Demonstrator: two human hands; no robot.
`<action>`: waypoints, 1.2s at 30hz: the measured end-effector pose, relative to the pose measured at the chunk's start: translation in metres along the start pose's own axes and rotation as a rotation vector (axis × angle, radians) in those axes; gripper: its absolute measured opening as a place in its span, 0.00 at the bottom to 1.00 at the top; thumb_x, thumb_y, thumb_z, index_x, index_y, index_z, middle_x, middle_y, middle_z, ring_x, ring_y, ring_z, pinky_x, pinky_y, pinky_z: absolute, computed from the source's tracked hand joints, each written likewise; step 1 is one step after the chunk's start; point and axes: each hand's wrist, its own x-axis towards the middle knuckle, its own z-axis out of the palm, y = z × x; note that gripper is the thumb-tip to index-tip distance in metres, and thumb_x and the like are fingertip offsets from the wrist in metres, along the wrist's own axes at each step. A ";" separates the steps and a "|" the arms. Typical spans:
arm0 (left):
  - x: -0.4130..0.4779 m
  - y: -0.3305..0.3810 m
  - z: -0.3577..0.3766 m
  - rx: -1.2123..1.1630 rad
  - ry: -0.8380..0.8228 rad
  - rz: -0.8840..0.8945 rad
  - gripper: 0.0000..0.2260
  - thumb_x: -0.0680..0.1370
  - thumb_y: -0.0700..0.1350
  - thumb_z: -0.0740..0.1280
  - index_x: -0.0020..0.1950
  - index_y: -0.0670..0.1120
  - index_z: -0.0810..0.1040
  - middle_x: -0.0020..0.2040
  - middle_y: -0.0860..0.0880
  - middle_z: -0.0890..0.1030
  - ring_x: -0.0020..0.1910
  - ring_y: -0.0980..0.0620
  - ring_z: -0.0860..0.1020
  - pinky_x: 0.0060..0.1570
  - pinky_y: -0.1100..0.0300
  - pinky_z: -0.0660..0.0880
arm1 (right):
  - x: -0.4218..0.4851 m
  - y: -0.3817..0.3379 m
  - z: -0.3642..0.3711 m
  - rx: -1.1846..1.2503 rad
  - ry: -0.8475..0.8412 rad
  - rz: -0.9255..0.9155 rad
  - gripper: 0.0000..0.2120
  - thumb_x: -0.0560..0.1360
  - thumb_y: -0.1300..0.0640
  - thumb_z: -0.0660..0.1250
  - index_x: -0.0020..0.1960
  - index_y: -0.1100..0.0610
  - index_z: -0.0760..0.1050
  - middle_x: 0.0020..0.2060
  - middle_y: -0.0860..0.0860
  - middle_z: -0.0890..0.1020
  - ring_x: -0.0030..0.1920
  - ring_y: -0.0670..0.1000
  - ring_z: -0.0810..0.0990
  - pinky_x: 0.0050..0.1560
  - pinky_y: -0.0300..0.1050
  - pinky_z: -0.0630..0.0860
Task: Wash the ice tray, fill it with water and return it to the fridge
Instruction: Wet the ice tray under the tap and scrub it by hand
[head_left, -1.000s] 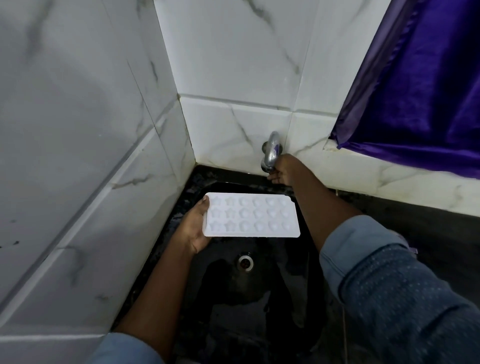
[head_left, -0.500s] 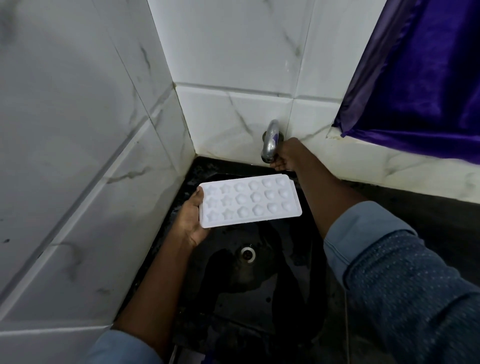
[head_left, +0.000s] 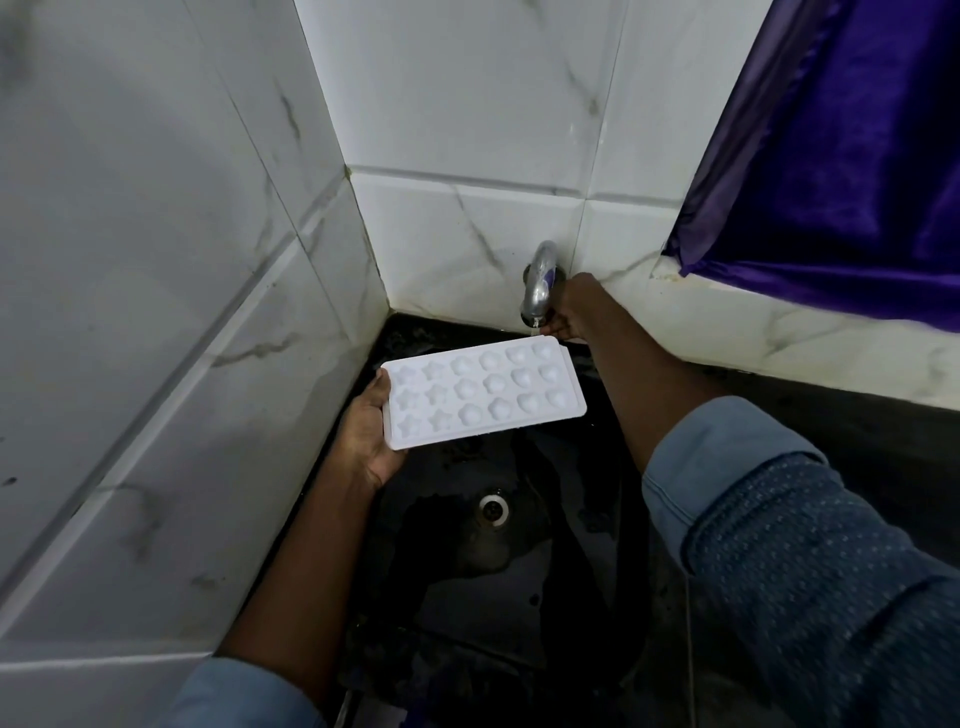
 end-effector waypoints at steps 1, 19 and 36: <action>0.000 0.001 0.000 -0.010 0.003 0.003 0.26 0.88 0.54 0.56 0.52 0.41 0.89 0.53 0.40 0.88 0.48 0.42 0.88 0.42 0.46 0.86 | -0.001 -0.001 0.000 -0.017 -0.008 0.016 0.12 0.83 0.58 0.64 0.43 0.62 0.74 0.18 0.51 0.77 0.32 0.51 0.77 0.35 0.43 0.74; 0.006 -0.002 0.004 0.045 0.003 0.010 0.28 0.88 0.54 0.55 0.43 0.45 0.91 0.50 0.41 0.89 0.46 0.43 0.88 0.41 0.45 0.86 | -0.005 0.001 -0.005 -0.047 -0.017 0.007 0.08 0.81 0.58 0.68 0.54 0.64 0.77 0.35 0.57 0.83 0.30 0.52 0.82 0.28 0.42 0.78; 0.033 -0.027 0.024 0.073 -0.034 -0.093 0.22 0.87 0.56 0.59 0.62 0.40 0.82 0.59 0.38 0.86 0.58 0.38 0.84 0.59 0.38 0.78 | -0.043 0.076 -0.053 0.079 0.158 -0.052 0.16 0.82 0.49 0.67 0.43 0.60 0.77 0.36 0.56 0.79 0.27 0.50 0.71 0.25 0.37 0.65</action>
